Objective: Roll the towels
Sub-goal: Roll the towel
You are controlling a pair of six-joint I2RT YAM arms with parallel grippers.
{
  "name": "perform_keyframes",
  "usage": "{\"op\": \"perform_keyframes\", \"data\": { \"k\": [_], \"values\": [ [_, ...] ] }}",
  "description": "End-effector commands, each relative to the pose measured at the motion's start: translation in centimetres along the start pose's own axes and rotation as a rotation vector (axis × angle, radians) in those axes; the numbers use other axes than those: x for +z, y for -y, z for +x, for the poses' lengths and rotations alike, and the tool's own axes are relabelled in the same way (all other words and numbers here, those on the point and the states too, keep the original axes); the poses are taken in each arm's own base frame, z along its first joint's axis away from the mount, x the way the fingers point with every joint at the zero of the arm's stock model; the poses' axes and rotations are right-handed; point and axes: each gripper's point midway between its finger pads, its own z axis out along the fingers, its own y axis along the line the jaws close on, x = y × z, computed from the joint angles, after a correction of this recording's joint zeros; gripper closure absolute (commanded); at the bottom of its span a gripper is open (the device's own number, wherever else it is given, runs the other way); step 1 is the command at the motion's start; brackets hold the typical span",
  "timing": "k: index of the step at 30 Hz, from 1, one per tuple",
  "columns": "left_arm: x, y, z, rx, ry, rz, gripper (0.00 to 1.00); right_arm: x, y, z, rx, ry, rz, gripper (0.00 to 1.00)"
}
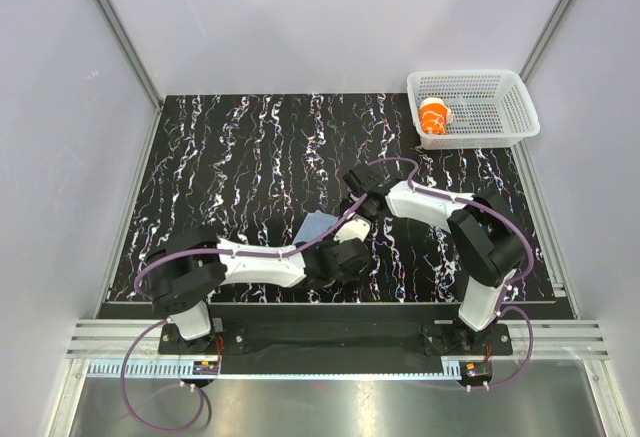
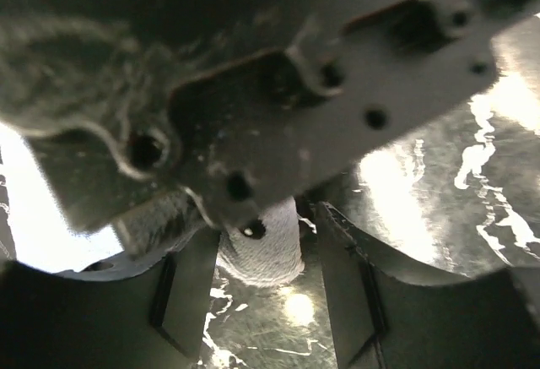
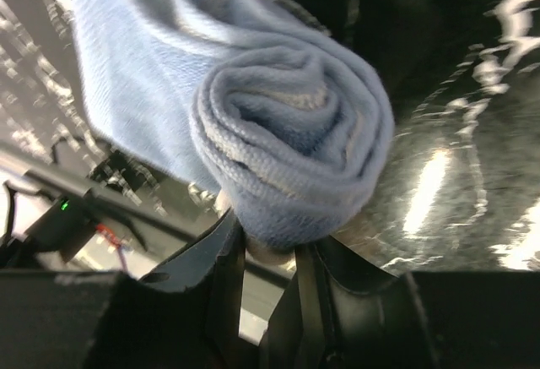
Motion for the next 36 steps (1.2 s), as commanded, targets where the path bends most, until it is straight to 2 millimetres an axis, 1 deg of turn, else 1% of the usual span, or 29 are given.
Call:
{"op": "perform_keyframes", "data": {
  "k": [1, 2, 5, 6, 8, 9, 10, 12, 13, 15, 16, 18, 19, 20, 21, 22, 23, 25, 27, 30, 31, 33, 34, 35, 36],
  "values": [
    [1.2, -1.4, 2.5, -0.029, -0.046, -0.058, 0.48, -1.8, -4.3, 1.4, -0.046, -0.085, -0.166, 0.64],
    [1.3, -1.5, 2.4, -0.031, -0.043, -0.062, 0.5, -2.0, -4.5, 1.4, -0.048, -0.088, -0.174, 0.64],
    [1.5, -1.9, 2.7, -0.036, -0.05, -0.076, 0.6, -2.4, -5.0, 1.6, -0.053, -0.104, -0.197, 0.64],
    [1.6, -2.0, 2.8, -0.04, -0.052, -0.08, 0.69, -2.4, -5.1, 1.7, -0.054, -0.109, -0.208, 0.64],
    [1.7, -2.2, 3.0, -0.052, -0.058, -0.078, 0.76, -2.7, -5.2, 1.9, -0.055, -0.121, -0.223, 0.64],
    [1.6, -2.2, 2.8, -0.058, -0.053, -0.072, 0.82, -2.7, -5.1, 2.0, -0.055, -0.127, -0.228, 0.64],
    [1.6, -2.3, 2.7, -0.063, -0.052, -0.067, 0.85, -2.6, -5.0, 2.1, -0.055, -0.13, -0.227, 0.64],
    [1.6, -2.3, 2.9, -0.075, -0.059, -0.045, 0.87, -2.5, -4.7, 2.1, -0.051, -0.129, -0.225, 0.64],
    [1.6, -2.3, 2.7, -0.077, -0.055, -0.031, 0.89, -2.4, -4.6, 2.1, -0.048, -0.128, -0.225, 0.64],
    [1.3, -2.1, 2.5, -0.091, -0.061, 0.009, 0.9, -2.3, -4.3, 2.0, -0.046, -0.126, -0.222, 0.63],
    [1.3, -2.0, 2.5, -0.088, -0.063, 0.029, 0.9, -2.4, -4.1, 1.7, -0.049, -0.119, -0.219, 0.59],
    [1.0, -1.6, 2.3, -0.1, -0.083, 0.083, 0.9, -2.6, -3.4, 1.1, -0.045, -0.116, -0.2, 0.55],
    [0.9, -1.5, 2.3, -0.098, -0.09, 0.1, 0.9, -2.8, -2.6, 0.2, -0.049, -0.095, -0.183, 0.53],
    [0.6, -1.3, 2.1, -0.108, -0.097, 0.132, 0.9, -3.1, -2.2, -0.4, -0.049, -0.081, -0.171, 0.48],
    [0.5, -1.2, 2.1, -0.11, -0.099, 0.144, 0.9, -3.5, -1.8, -0.9, -0.043, -0.073, -0.153, 0.47],
    [0.4, -1.3, 2.1, -0.115, -0.102, 0.155, 0.9, -3.9, -0.7, -2.1, -0.03, -0.04, -0.132, 0.45],
    [0.3, -1.2, 2.1, -0.128, -0.113, 0.183, 0.9, -4.4, -0.2, -2.7, -0.023, -0.026, -0.116, 0.39],
    [0.0, -0.9, 1.8, -0.153, -0.118, 0.236, 0.9, -4.8, 1.4, -4.3, -0.012, 0.021, -0.061, 0.36],
    [-0.2, -0.7, 1.7, -0.186, -0.145, 0.297, 0.9, -5.5, 3.6, -6.1, 0.018, 0.079, 0.026, 0.31],
    [-0.5, -0.5, 1.3, -0.207, -0.165, 0.345, 0.91, -6.5, 5.2, -7.3, 0.022, 0.126, 0.109, 0.29],
    [-0.5, -0.8, 1.1, -0.222, -0.166, 0.353, 0.91, -7.2, 5.2, -7.6, 0.02, 0.154, 0.117, 0.29],
    [-0.9, -0.4, 0.7, -0.245, -0.176, 0.414, 0.91, -8.0, 5.4, -7.9, 0.023, 0.193, 0.133, 0.28],
    [-1.0, -1.0, 0.1, -0.279, -0.169, 0.426, 0.91, -8.9, 5.0, -7.9, 0.019, 0.222, 0.123, 0.28],
    [-1.4, -0.6, 0.1, -0.297, -0.188, 0.48, 0.9, -9.2, 5.1, -7.9, 0.021, 0.235, 0.124, 0.28],
    [-1.5, -0.6, -0.5, -0.323, -0.179, 0.507, 0.9, -9.6, 4.9, -7.9, 0.022, 0.251, 0.116, 0.28]
  ]
}}
